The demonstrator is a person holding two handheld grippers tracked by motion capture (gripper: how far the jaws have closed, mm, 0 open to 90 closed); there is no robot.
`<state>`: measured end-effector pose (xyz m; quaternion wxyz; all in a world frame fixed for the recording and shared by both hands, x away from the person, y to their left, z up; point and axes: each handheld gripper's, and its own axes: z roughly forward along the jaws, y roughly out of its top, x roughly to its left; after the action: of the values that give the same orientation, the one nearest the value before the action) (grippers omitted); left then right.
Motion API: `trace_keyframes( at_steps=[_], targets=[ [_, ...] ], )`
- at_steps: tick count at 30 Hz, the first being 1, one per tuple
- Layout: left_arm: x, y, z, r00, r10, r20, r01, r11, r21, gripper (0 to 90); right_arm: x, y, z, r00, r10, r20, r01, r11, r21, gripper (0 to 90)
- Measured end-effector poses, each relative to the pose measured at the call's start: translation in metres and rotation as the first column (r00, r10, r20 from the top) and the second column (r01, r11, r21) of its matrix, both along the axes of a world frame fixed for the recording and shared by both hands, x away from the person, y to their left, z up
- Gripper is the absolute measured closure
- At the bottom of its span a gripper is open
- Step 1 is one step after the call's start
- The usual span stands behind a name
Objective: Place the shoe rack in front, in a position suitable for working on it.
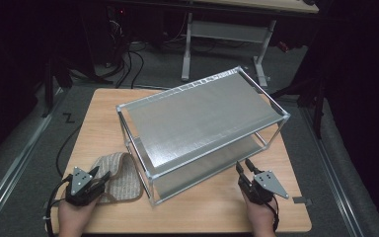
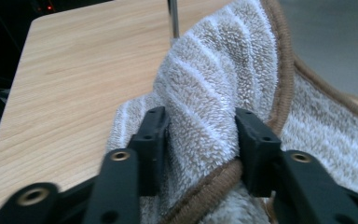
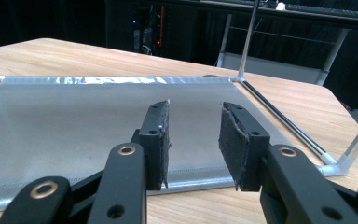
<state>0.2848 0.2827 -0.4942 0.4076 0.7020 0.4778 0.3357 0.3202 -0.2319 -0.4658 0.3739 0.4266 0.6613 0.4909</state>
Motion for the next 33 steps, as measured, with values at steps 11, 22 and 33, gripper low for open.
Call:
trace_keyframes(
  at_steps=[11, 22, 33],
  targets=[
    [-0.022, -0.020, 0.032, 0.9865, -0.085, 0.140, 0.092, 0.9944, -0.051, 36.3, 0.002, 0.003, -0.001, 1.0000, -0.004, -0.006, 0.004, 1.000, -0.001, 60.3],
    [-0.042, -0.090, 0.044, 0.8904, -0.394, 0.227, 0.421, 0.9029, -0.085, 38.3, 0.000, 0.001, 0.000, 1.0000, -0.002, 0.000, 0.002, 1.000, -0.001, 60.3],
    [-0.047, -0.100, 0.047, 0.8485, -0.461, 0.261, 0.488, 0.8715, -0.049, 40.4, -0.002, -0.003, 0.001, 1.0000, -0.006, 0.005, 0.005, 1.000, 0.002, 60.3]
  ],
)
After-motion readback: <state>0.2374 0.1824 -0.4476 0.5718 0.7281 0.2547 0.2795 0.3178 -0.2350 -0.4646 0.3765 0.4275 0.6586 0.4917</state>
